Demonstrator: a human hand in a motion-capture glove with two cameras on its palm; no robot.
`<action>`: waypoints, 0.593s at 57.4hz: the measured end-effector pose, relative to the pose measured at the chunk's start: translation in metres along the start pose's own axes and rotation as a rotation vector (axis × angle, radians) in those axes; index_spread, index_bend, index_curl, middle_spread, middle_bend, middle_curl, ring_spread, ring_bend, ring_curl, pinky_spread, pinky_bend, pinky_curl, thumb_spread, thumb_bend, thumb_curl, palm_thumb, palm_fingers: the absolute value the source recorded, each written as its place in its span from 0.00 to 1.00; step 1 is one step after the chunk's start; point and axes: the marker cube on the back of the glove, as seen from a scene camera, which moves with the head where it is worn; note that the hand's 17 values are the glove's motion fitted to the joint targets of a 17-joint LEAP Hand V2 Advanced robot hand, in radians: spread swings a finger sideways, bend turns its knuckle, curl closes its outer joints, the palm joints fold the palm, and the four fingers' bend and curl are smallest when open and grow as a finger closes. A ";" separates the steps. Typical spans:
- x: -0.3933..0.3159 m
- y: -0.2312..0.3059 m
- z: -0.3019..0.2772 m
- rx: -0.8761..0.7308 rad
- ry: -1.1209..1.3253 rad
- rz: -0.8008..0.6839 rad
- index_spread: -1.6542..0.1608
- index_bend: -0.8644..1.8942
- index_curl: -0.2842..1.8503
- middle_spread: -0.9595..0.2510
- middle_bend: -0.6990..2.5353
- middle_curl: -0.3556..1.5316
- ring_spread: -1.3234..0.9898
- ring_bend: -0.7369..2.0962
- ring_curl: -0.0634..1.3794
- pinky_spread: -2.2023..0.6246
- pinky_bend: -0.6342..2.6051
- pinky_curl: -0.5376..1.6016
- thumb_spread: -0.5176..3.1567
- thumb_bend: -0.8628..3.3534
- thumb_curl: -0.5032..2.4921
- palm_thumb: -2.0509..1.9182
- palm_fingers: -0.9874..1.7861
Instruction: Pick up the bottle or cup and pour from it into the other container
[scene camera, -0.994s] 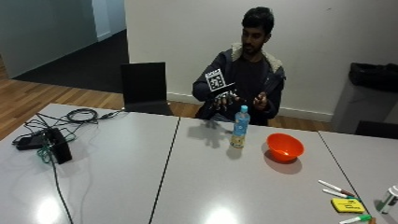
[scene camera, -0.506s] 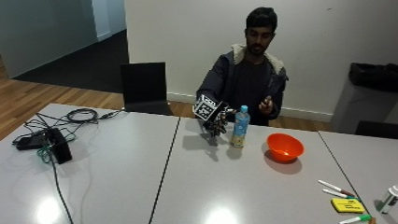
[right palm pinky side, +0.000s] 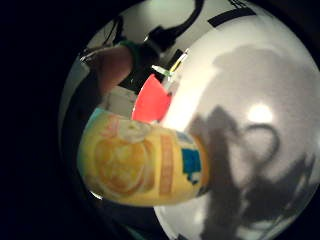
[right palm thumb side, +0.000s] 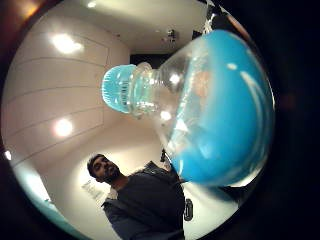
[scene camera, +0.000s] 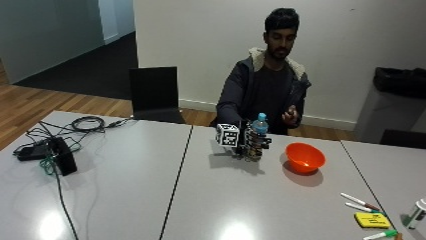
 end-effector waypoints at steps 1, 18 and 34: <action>0.001 0.000 0.001 0.017 -0.002 -0.012 0.74 0.36 0.25 0.71 0.33 0.38 0.59 0.41 0.26 0.90 0.28 0.41 0.34 0.20 0.30 0.67 0.62; 0.001 0.009 0.001 -0.089 0.000 0.100 0.74 0.34 0.25 0.57 0.34 0.40 0.50 0.46 0.31 0.81 0.29 0.42 0.32 0.20 0.31 0.72 0.78; -0.027 -0.006 0.000 0.109 0.069 -0.048 0.74 0.35 0.25 0.56 0.35 0.41 0.48 0.49 0.32 0.76 0.31 0.43 0.32 0.20 0.31 0.75 0.79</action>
